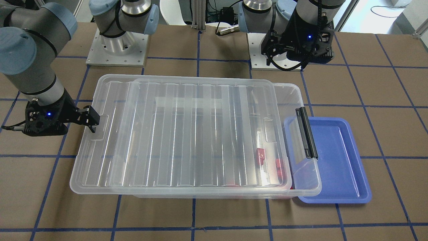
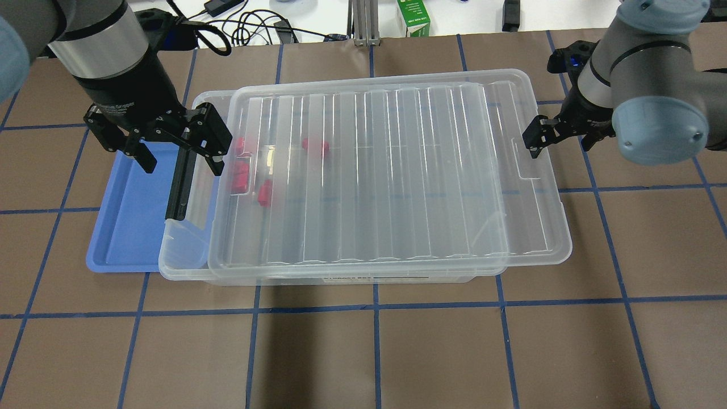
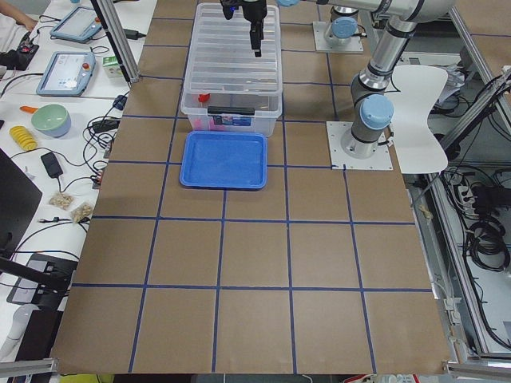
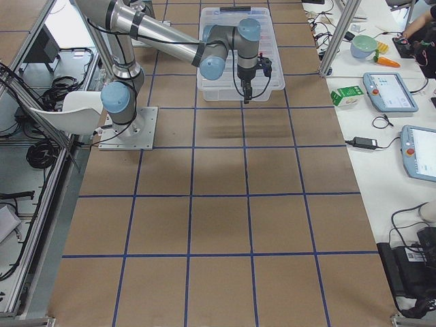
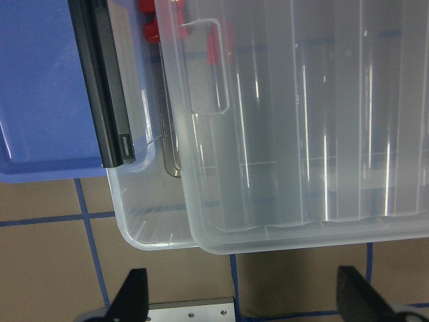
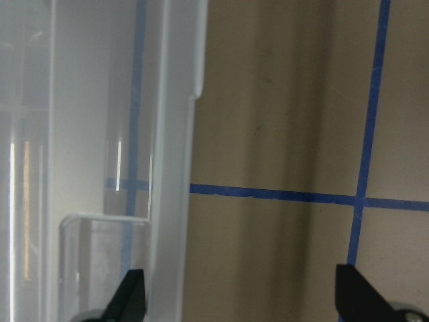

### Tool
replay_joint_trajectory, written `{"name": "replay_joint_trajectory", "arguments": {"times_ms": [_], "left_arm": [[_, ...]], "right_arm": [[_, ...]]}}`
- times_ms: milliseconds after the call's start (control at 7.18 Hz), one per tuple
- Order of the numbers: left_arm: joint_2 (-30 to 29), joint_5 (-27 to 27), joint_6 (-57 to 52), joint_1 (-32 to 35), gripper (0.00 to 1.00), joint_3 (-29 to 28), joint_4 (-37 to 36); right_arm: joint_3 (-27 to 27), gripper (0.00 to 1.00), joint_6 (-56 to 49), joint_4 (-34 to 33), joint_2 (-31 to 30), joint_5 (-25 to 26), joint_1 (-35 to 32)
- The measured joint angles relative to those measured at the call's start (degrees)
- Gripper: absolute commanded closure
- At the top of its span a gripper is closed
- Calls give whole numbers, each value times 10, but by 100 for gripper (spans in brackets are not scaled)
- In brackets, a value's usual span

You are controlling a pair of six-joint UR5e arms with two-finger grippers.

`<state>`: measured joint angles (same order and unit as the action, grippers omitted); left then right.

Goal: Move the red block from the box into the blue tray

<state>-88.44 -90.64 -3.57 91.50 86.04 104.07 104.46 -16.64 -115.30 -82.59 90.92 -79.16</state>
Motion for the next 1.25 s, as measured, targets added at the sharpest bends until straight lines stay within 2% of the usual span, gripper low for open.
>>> {"name": "replay_joint_trajectory", "arguments": {"times_ms": [836, 1254], "left_arm": [[-8, 1, 3, -8, 0, 0, -3], [-40, 0, -1, -27, 0, 2, -35]], "right_arm": [[-3, 0, -156, 1, -1, 6, 91], [-4, 0, -212, 1, -1, 5, 125]]}}
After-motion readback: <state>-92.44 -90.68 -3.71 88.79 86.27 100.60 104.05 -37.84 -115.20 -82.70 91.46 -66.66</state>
